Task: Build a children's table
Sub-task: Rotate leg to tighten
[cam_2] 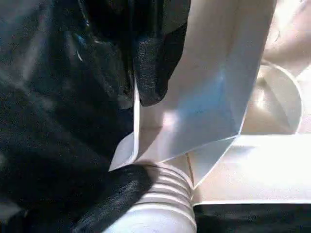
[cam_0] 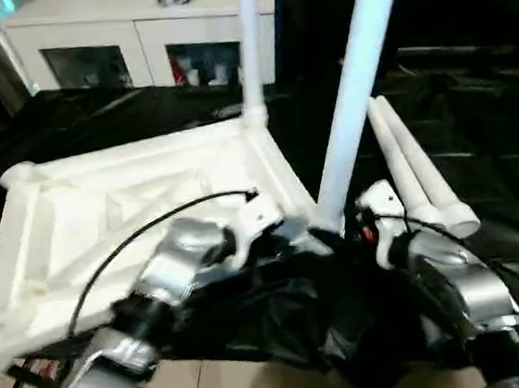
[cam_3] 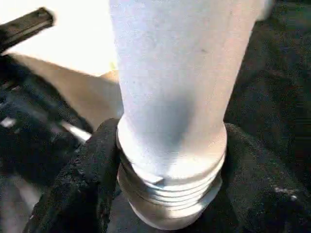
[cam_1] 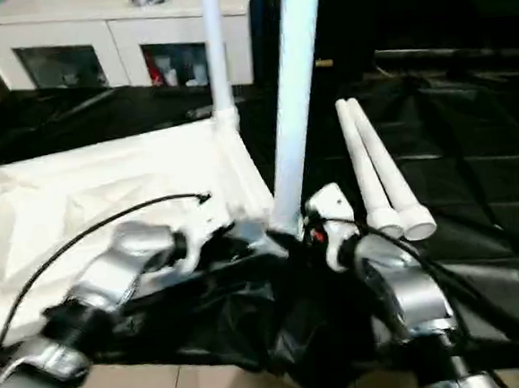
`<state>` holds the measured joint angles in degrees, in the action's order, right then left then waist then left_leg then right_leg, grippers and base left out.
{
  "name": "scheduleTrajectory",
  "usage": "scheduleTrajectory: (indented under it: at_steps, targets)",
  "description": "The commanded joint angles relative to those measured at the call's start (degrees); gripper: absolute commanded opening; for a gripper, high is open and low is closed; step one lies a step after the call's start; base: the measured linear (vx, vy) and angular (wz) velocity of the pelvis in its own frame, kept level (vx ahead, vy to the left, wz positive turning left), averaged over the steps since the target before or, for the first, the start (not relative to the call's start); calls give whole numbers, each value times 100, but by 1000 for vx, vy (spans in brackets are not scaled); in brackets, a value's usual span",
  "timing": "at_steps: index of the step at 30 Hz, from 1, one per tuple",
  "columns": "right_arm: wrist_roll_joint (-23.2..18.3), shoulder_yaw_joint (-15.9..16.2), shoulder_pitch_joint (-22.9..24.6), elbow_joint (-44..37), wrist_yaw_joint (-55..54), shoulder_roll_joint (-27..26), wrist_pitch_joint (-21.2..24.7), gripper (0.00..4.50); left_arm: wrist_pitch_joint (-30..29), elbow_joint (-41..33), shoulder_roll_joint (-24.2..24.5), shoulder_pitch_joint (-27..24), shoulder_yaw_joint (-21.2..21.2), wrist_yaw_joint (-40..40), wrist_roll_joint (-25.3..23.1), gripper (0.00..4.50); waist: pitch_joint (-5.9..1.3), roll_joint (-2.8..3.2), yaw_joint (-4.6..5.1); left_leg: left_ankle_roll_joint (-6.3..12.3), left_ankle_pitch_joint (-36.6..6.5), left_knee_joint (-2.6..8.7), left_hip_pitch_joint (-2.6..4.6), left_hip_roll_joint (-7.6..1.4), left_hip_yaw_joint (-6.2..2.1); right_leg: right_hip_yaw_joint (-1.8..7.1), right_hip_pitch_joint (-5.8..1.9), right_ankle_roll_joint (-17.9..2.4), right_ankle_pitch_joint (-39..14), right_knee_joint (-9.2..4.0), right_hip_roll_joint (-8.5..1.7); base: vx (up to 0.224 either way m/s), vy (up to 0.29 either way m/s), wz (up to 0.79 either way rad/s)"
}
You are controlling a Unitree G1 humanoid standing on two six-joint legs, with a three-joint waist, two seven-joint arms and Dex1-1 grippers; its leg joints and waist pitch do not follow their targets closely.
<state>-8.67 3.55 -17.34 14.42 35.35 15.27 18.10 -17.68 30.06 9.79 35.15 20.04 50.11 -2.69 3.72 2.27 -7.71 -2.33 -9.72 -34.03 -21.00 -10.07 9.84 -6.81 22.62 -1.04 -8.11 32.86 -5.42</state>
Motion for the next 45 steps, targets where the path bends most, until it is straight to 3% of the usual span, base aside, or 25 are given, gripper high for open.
scheduleTrajectory:
  at_steps: [1,2,4,6,7,8,10,12,13,19,21,23,24,27,28,30,34,39,45]
  targets:
    - [142,143,-145,428,-717,-495,128,273,-176,434,-485,381,-251,-1065,-61,0,-362,-28,93,-82,-2494,407,160,-239,-177,137,-154,-230,-3668,-691,-409,0,0,0]
    - [239,129,-288,659,-1147,-785,125,273,-246,710,-746,532,-372,-1541,-62,0,-370,-8,104,-98,-2530,401,162,-231,-190,116,-166,-192,-3690,-692,-410,0,0,0]
    - [269,104,-476,905,-1495,-1038,137,273,-227,889,-889,625,-375,-1731,-76,0,-365,17,204,-44,-2716,414,185,-241,-216,42,-196,-98,-3674,-762,-407,0,0,0]
    - [263,84,-609,1065,-1608,-1182,94,273,-210,985,-971,684,-381,-1820,-97,0,-364,38,277,-10,-2883,458,170,-255,-237,26,-218,-32,-3629,-776,-397,0,0,0]
    - [239,57,-718,1193,-1674,-1304,61,273,-192,1057,-1036,731,-387,-1875,-114,0,-387,54,320,-4,-2934,463,197,-256,-243,36,-220,-68,-3499,-768,-408,0,0,0]
    - [233,35,-770,1256,-1701,-1366,39,329,-181,1101,-1074,759,-397,-1908,-126,0,-386,61,336,-4,-2924,476,174,-259,-252,46,-231,-91,-3426,-756,-414,0,0,0]
    - [191,-20,-856,1293,-1628,-1430,14,342,-12,1139,-1094,804,-402,-1778,-103,0,-399,28,337,26,-2827,504,141,-264,-240,94,-241,-167,-3227,-728,-423,0,0,0]
    - [224,-7,-862,1292,-1583,-1419,1,345,39,1156,-1088,812,-410,-1750,-105,0,-408,31,313,42,-2661,510,128,-258,-228,141,-244,-260,-3132,-695,-447,0,0,0]
    - [284,35,-857,1276,-1513,-1386,-23,381,102,1173,-1072,814,-417,-1703,-105,0,-412,18,306,56,-2596,509,121,-258,-217,156,-242,-287,-3081,-692,-450,0,0,0]
    - [329,210,-782,956,-767,-820,-189,381,416,865,-677,591,-258,-908,-24,0,-434,2,243,184,-2115,507,83,-275,-166,231,-268,-463,-2701,-617,-468,0,0,0]
    - [345,291,-712,746,-337,-508,-219,381,519,684,-495,468,-168,-506,-8,0,-459,-10,209,262,-1821,499,47,-290,-149,261,-310,-597,-2323,-548,-461,0,0,0]
    - [329,348,-650,594,-45,-301,-231,381,523,559,-381,392,-123,-276,15,0,-474,-13,187,322,-1614,480,49,-297,-128,286,-298,-765,-2011,-498,-460,0,0,0]
    - [299,396,-577,428,263,-78,-230,381,614,410,-251,301,-69,-2,56,0,-479,-39,153,378,-1463,455,29,-291,-117,298,-316,-832,-1889,-462,-463,0,0,0]
    - [199,493,-408,59,971,425,-196,381,734,1,41,71,49,668,221,0,-522,-33,44,520,-1017,402,-10,-302,-96,324,-319,-940,-1512,-362,-455,0,0,0]
    - [183,519,-363,-25,1136,553,-193,381,730,-94,116,22,83,786,237,0,-511,-31,9,559,-917,383,-18,-298,-77,330,-283,-992,-1408,-349,-433,0,0,0]
    - [151,599,-231,-267,1594,938,-202,381,730,-375,349,-119,178,1106,259,0,-496,-15,-103,555,-998,382,4,-333,-80,336,-267,-972,-1588,-343,-437,0,0,0]
    - [68,657,-99,-529,2003,1260,-175,381,658,-641,545,-241,206,1374,325,0,-478,-11,-142,416,-1253,418,22,-361,-109,330,-262,-855,-1967,-370,-429,0,0,0]
    - [-60,703,8,-735,2351,1432,-122,381,635,-772,725,-335,216,1581,334,0,-439,-27,-126,290,-1610,437,50,-327,-108,322,-227,-694,-2562,-455,-434,0,0,0]
    - [-217,664,-10,-759,2370,1305,-85,337,567,-824,779,-339,191,1619,360,0,-456,-32,-116,252,-1560,441,43,-331,-124,323,-232,-644,-2533,-445,-432,0,0,0]
